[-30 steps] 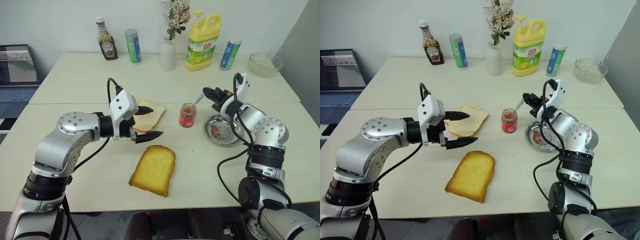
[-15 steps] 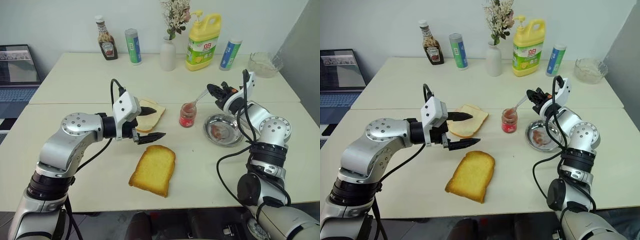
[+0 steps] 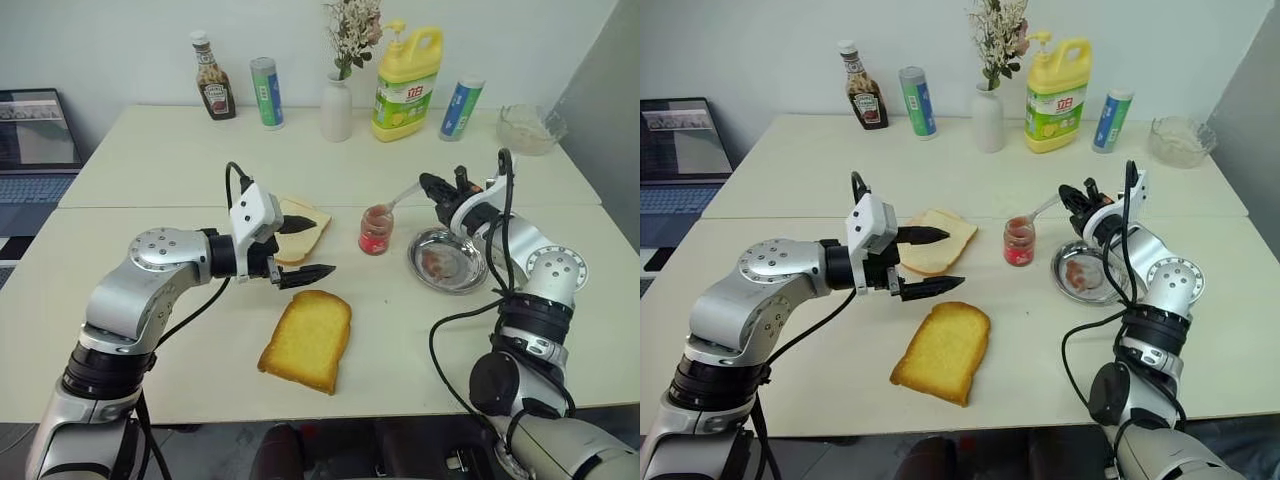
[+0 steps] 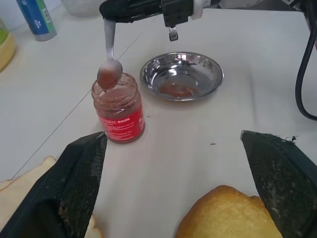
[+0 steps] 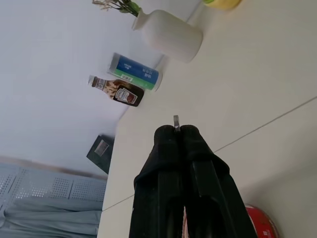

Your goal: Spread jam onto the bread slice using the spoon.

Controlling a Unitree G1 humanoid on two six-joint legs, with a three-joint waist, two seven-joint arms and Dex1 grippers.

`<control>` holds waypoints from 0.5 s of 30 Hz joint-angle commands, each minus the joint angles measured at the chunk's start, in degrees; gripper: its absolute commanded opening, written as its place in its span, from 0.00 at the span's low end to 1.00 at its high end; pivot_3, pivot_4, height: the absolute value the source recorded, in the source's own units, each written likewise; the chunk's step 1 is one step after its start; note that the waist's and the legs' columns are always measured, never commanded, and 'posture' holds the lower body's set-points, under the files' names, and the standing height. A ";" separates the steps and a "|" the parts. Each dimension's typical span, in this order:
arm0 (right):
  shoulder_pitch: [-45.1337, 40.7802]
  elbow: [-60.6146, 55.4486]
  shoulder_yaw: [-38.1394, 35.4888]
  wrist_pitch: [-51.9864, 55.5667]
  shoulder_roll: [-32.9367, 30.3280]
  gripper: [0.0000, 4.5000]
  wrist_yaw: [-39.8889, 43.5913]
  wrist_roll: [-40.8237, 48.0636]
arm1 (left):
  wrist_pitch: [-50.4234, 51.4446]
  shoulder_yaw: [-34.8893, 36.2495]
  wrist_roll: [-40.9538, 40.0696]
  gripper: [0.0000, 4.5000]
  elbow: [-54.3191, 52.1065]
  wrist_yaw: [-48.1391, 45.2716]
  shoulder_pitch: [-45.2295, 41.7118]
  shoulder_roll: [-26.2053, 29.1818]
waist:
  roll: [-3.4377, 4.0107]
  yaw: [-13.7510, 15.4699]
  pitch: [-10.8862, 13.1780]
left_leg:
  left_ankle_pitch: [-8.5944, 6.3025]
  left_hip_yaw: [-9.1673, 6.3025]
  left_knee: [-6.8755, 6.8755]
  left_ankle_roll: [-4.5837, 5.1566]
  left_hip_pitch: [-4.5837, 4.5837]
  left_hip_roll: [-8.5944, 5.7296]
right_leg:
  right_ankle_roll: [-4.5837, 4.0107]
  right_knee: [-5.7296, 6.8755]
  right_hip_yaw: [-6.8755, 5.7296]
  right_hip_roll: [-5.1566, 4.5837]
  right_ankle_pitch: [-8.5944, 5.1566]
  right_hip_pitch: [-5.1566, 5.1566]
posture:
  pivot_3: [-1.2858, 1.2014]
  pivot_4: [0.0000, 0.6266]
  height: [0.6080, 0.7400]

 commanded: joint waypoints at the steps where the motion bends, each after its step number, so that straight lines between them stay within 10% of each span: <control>1: 0.25 -3.00 -0.79 -2.11 0.27 0.01 -1.08 3.33 | 0.43 1.91 -1.47 1.00 -0.39 0.37 -0.72 -0.16 | 0.01 -0.02 0.00 | 0.00 0.00 0.00 0.00 0.00 0.00 | 0.00 0.00 0.00 0.00 0.00 -0.01 | 0.52 0.24 1.00; 15: 1.85 -7.86 1.67 -2.84 -0.52 0.01 -1.35 11.98 | -0.70 2.32 -1.22 1.00 -0.38 -0.48 0.19 1.18 | 0.03 -0.04 0.02 | 0.00 0.00 -0.01 0.00 -0.01 0.00 | 0.00 -0.01 0.00 0.00 0.00 -0.02 | 0.52 0.24 1.00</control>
